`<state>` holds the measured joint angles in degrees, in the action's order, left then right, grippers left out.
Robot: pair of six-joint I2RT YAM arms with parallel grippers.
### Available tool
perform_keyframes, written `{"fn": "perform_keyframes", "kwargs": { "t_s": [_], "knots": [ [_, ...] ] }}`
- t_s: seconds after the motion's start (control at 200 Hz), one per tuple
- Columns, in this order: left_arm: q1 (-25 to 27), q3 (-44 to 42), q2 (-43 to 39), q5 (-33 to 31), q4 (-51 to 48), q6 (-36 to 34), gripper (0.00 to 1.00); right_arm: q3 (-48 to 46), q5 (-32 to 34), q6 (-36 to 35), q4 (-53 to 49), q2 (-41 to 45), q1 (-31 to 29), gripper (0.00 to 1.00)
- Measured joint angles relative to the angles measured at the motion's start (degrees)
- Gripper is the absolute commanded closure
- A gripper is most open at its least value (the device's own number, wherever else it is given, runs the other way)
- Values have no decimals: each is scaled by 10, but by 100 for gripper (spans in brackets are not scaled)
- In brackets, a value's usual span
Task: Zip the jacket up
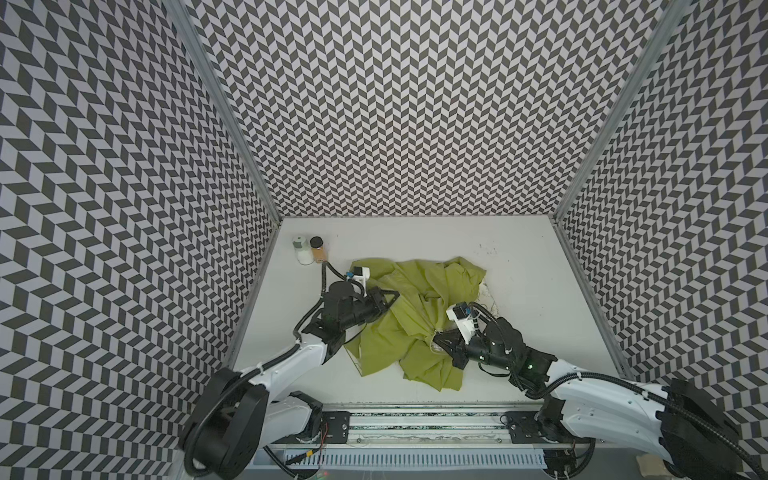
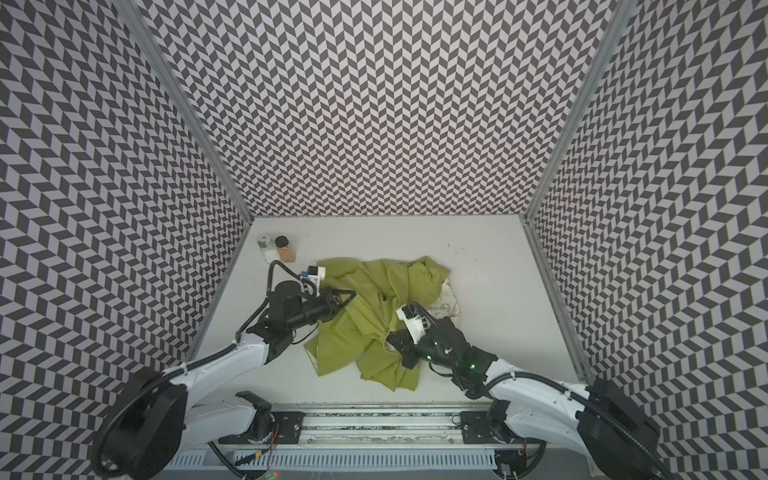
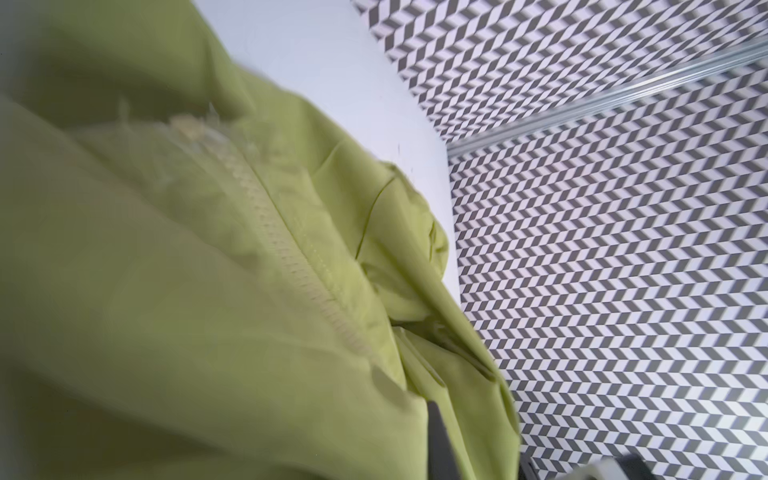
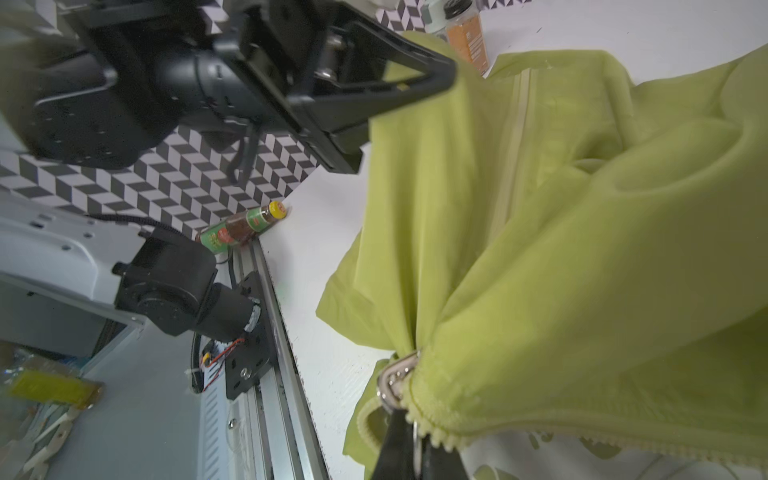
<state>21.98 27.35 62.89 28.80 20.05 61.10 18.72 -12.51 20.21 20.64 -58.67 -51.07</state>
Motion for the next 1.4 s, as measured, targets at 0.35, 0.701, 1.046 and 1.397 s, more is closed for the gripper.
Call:
{"fn": "perform_keyframes", "kwargs": {
  "t_s": [0.35,0.701,1.046,1.397],
  "knots": [
    [-91,-92,-196,21,-109,3,100,42,-47,41,70,-134,6,100],
    [-156,-94,-210,16,-140,-16,100,102,-88,58,22,-227,6,87],
    [-161,-95,-205,19,-103,-17,100,89,-98,44,32,-212,5,71],
    [-167,-30,-211,6,-219,-103,18,102,-53,44,86,-252,-29,69]
  ]
}}
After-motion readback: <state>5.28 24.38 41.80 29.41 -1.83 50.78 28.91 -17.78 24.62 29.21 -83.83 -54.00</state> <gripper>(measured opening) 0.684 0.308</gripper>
